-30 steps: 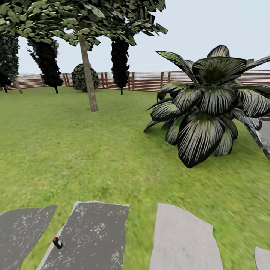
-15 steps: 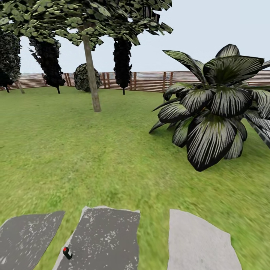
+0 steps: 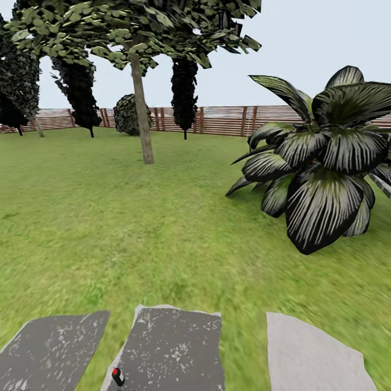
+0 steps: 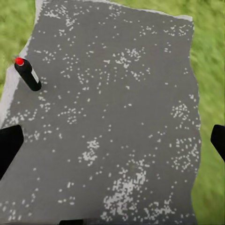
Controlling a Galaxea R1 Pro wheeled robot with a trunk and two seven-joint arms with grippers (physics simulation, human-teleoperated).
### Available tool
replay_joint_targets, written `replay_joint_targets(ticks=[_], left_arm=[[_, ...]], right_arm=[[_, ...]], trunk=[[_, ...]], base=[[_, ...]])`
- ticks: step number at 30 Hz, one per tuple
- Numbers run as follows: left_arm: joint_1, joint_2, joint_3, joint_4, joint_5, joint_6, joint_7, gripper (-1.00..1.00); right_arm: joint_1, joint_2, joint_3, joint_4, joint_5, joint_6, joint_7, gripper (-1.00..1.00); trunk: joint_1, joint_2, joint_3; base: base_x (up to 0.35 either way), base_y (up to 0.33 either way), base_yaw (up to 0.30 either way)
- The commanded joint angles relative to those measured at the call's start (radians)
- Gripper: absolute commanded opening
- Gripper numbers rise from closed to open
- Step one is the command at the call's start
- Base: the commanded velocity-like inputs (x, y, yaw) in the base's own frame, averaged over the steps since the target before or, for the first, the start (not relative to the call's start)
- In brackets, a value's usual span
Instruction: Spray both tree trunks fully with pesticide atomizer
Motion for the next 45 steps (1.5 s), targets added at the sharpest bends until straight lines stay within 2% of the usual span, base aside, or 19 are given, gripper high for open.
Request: replay_joint_targets(ticks=[1, 9, 25, 36, 45], left_arm=[[0.0, 0.0, 0.0, 0.0, 0.0, 0.0, 0.0, 1.0], [0.0, -0.001, 0.0, 0.0, 0.0, -0.001, 0.0, 1.0], [0.0, -0.001, -0.002, 0.0, 0.0, -0.001, 0.0, 1.0], [0.0, -0.002, -0.002, 0.0, 0.0, -0.001, 0.0, 1.0], [0.0, -0.002, -0.003, 0.0, 0.0, -0.001, 0.0, 1.0]], right_arm=[[0.0, 0.0, 0.0, 0.0, 0.0, 0.0, 0.0, 1.0], [-0.001, 0.0, 0.0, 0.0, 0.0, 0.0, 0.0, 1.0], [0.0, 0.0, 0.0, 0.0, 0.0, 0.0, 0.0, 1.0], [0.0, 0.0, 0.0, 0.0, 0.0, 0.0, 0.0, 1.0], [-0.001, 0.0, 0.0, 0.0, 0.0, 0.0, 0.0, 1.0]], trunk=[[0.0, 0.0, 0.0], [0.0, 0.0, 0.0], [0.0, 0.0, 0.0], [0.0, 0.0, 0.0], [0.0, 0.0, 0.0]], base=[[0.013, 0.229, 0.247], [0.004, 0.069, 0.24], [0.0, 0.004, 0.066], [0.0, -0.147, 0.278], [0.001, -0.025, 0.298]])
